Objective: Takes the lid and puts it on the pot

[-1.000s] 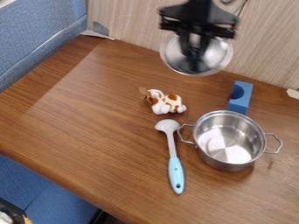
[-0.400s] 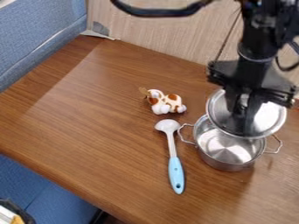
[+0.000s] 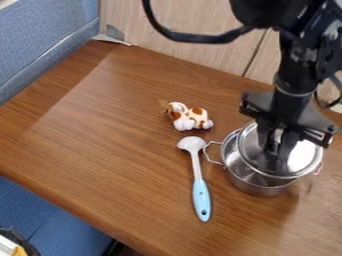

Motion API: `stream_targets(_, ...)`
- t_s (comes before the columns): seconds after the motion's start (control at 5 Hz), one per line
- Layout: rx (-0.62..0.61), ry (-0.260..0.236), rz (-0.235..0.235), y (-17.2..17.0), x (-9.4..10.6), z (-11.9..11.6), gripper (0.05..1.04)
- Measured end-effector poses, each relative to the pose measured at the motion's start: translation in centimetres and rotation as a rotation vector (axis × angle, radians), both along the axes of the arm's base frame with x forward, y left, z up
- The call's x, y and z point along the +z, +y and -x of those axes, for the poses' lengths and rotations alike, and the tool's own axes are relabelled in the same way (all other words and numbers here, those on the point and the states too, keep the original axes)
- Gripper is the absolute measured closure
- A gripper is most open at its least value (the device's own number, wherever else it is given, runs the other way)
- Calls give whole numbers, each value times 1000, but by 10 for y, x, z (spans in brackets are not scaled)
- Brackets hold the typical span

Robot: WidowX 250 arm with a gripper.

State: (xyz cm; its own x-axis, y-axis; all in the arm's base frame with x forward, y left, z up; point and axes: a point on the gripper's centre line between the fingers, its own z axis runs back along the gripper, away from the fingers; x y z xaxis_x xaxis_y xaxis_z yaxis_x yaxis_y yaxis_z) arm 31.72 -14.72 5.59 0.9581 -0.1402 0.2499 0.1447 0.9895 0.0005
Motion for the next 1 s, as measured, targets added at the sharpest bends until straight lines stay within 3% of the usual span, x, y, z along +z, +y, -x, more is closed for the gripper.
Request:
stream_targets(0.2,-5,35,-14,1,-14,2,806)
stream_targets(0.6,11,47,-33,5,-14,4,766)
stream_targets(1.0,30,77,-67,11,-15,8,179)
